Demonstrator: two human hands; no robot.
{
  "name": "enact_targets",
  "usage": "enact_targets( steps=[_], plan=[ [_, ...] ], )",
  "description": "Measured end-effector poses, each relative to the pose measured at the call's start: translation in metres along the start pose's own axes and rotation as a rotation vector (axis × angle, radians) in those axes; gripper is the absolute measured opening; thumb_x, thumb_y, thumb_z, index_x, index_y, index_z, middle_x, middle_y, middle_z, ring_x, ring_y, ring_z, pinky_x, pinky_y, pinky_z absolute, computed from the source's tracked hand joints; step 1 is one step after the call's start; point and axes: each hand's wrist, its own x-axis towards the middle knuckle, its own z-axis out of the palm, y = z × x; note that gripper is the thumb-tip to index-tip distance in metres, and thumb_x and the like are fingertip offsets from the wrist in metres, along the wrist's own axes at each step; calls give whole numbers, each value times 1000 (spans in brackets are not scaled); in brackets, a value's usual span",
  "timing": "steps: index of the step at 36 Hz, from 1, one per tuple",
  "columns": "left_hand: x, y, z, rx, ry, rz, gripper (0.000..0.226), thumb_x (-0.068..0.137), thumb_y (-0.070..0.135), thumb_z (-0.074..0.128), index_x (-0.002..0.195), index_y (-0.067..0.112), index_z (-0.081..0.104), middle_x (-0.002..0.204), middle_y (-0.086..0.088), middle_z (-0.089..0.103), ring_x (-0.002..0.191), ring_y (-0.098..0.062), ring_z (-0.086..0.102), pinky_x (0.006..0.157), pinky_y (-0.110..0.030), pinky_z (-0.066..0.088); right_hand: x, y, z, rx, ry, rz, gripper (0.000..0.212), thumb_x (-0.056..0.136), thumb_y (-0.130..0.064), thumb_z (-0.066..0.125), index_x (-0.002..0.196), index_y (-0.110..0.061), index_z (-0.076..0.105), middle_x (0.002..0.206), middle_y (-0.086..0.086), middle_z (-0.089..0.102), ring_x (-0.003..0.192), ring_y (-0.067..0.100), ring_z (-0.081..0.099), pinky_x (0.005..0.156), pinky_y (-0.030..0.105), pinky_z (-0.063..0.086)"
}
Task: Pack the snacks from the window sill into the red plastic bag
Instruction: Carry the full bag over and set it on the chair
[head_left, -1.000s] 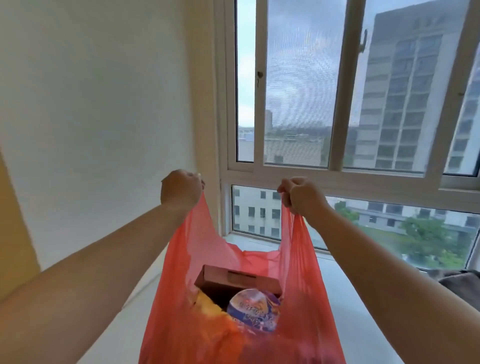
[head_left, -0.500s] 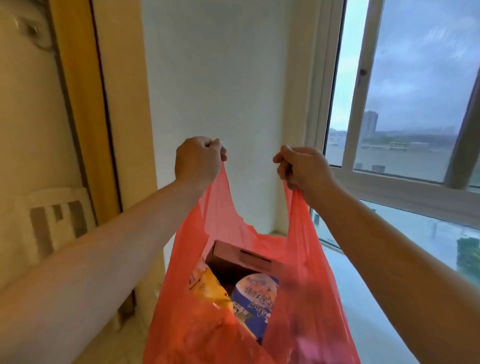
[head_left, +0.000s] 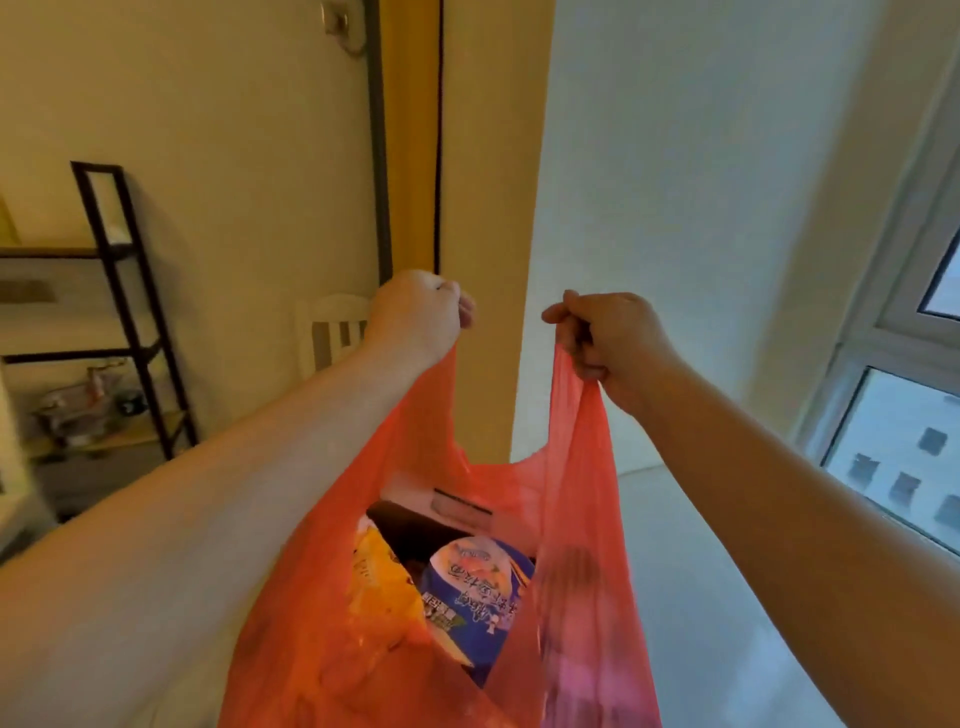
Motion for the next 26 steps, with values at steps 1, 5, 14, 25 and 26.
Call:
enact_targets(
  steps=[1, 5, 14, 25, 26],
  plan=[
    [-2, -10, -8, 19, 0, -21, 37, 100, 14, 36, 80, 10, 67, 67, 8, 57, 60, -2, 49, 50, -11, 35, 1, 6, 11, 14, -23, 31, 31, 97, -14, 44, 71, -6, 59, 40, -2, 46, 28, 5, 30, 34, 19, 21],
    [-13, -56, -37, 130, -29, -111, 43, 99, 16, 40, 62, 16, 61, 74, 6, 60, 69, -6, 52, 56, -19, 35, 2, 38, 51, 72, -102, 222, 23, 91, -18, 48, 72, -10, 56, 42, -4, 42, 28, 5, 26, 32, 15, 17],
    [-57, -167, -75, 112, -54, -474, 41, 91, 2, 40, 55, 15, 55, 72, -4, 59, 52, -13, 41, 43, -22, 30, -4, 127, 123, -80, -195, 499, 25, 91, -18, 53, 67, -14, 49, 48, -3, 35, 34, 8, 27, 44, 23, 23],
    [-95, -281, -69, 237, 103, -696, 42, 93, 8, 40, 54, 19, 51, 96, -3, 69, 86, -24, 59, 66, -26, 40, 20, 238, 181, -297, -205, 622, 23, 92, -24, 49, 72, -13, 44, 64, 4, 43, 53, 17, 38, 49, 28, 31],
    [-98, -288, -65, 267, 99, -707, 42, 94, 10, 40, 55, 19, 52, 94, -1, 68, 81, -22, 59, 62, -26, 40, 24, 248, 182, -289, -217, 650, 24, 92, -25, 50, 72, -14, 44, 64, 4, 42, 53, 17, 38, 48, 29, 31]
  ],
)
